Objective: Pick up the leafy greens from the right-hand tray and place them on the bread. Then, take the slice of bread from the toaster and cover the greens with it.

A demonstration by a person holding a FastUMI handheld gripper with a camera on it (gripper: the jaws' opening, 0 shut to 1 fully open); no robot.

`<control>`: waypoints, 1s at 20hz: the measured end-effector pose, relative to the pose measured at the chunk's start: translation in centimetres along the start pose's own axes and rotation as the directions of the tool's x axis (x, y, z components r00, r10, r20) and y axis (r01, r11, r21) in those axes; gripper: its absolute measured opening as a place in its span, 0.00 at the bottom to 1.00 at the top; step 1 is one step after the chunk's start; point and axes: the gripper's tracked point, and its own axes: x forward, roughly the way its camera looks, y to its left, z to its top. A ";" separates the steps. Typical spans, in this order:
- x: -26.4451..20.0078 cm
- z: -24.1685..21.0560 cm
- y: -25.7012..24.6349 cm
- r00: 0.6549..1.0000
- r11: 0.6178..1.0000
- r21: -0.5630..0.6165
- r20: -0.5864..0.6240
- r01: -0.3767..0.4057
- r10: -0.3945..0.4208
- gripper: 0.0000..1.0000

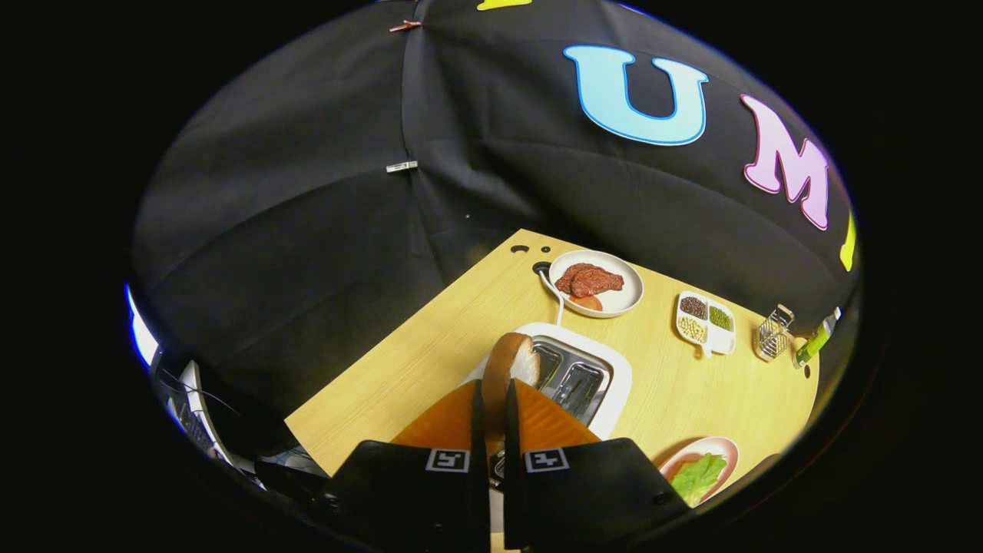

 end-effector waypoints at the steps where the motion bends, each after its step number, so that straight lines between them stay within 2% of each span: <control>1: -0.5 0.7 -0.2 1.000 1.000 0.009 0.014 0.004 -0.004 0.12; 11: -7.4 6.8 -3.6 0.989 0.992 0.112 0.142 -0.065 0.049 0.11; 17: -11.2 6.9 -8.2 0.982 0.974 0.205 0.179 -0.098 0.061 0.11; 20: -12.7 5.7 -12.2 0.982 0.968 0.241 0.186 -0.063 0.017 0.11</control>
